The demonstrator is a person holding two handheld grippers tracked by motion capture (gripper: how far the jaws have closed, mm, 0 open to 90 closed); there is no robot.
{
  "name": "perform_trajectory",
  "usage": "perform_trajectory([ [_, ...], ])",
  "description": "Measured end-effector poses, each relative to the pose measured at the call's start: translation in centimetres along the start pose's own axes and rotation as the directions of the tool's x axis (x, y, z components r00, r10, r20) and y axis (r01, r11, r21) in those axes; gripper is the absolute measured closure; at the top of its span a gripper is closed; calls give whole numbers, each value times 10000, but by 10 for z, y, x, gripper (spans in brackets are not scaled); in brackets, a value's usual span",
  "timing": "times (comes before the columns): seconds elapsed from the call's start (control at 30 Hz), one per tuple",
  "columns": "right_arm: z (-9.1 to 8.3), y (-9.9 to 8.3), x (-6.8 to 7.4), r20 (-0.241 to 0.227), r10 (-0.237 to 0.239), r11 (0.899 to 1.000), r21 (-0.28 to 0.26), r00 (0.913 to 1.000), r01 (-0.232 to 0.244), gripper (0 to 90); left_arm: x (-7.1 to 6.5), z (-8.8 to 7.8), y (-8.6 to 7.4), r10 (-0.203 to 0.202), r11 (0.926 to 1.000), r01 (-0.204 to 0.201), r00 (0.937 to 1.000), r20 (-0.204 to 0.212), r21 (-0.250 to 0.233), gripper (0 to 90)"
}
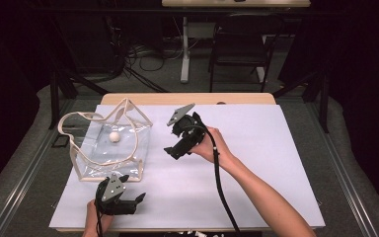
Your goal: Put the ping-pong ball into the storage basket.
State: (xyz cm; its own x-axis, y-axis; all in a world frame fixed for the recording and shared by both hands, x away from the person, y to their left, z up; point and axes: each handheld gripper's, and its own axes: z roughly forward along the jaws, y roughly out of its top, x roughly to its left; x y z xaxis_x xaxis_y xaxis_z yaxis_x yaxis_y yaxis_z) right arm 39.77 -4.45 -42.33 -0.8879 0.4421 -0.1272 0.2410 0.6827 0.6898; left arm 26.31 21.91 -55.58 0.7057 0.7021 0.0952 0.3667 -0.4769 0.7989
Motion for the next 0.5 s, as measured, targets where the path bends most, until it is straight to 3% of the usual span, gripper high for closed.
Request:
perform_trajectory([
  [0.5,1,-26,-4,86,283,9994,203,9996,-284,9,0,0,0,-13,10000,13,10000,5,-15,164],
])
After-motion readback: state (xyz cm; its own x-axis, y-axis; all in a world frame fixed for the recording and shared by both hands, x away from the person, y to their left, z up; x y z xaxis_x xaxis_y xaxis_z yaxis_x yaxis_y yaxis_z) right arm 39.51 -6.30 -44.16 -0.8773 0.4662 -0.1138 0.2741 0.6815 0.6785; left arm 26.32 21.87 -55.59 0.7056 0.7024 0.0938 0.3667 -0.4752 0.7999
